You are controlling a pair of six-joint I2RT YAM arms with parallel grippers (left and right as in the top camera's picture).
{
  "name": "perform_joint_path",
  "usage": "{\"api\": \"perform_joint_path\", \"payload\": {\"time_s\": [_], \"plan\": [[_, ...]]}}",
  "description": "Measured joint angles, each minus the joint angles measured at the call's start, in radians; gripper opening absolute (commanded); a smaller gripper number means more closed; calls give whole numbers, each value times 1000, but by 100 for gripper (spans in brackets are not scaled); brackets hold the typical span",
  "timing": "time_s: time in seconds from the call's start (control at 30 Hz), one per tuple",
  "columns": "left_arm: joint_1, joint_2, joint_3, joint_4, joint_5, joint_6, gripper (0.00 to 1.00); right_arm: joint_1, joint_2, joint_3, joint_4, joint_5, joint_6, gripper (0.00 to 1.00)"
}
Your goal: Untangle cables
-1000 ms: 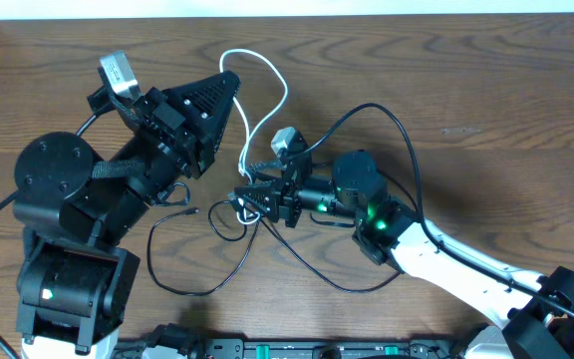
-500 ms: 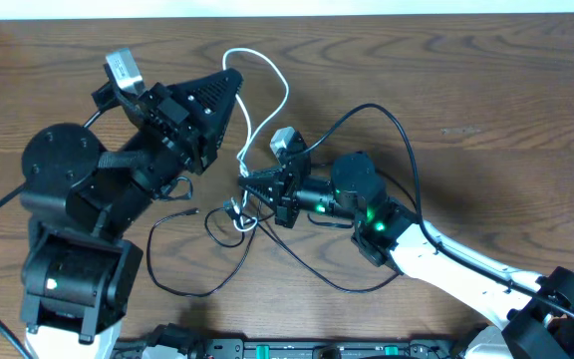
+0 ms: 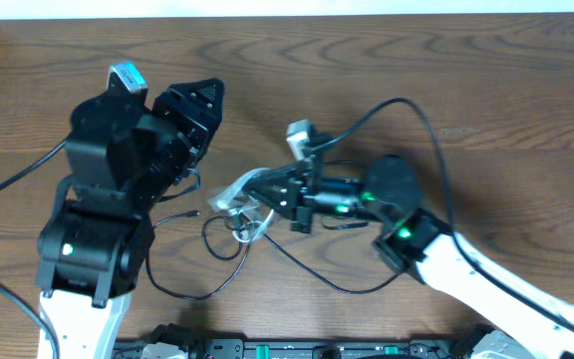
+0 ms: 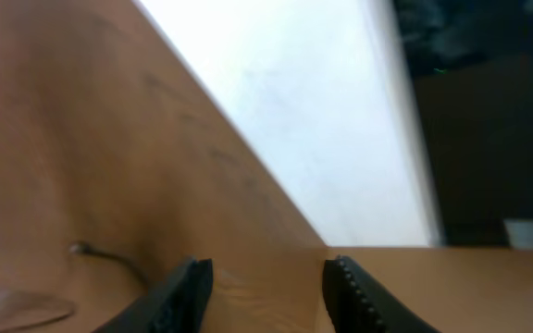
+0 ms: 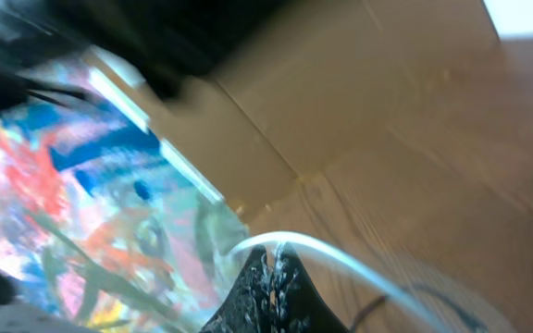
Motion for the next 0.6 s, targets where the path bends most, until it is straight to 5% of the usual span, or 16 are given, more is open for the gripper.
{"api": "perform_joint_path", "payload": {"time_s": [0.43,0.6], "plan": [[0,93,0,-187,-69,129,56,-179,-291,1,-160,-21,56,1],[0,153,1,-301,-75,290,56,-246,-303,4,-439,17,51,21]]}}
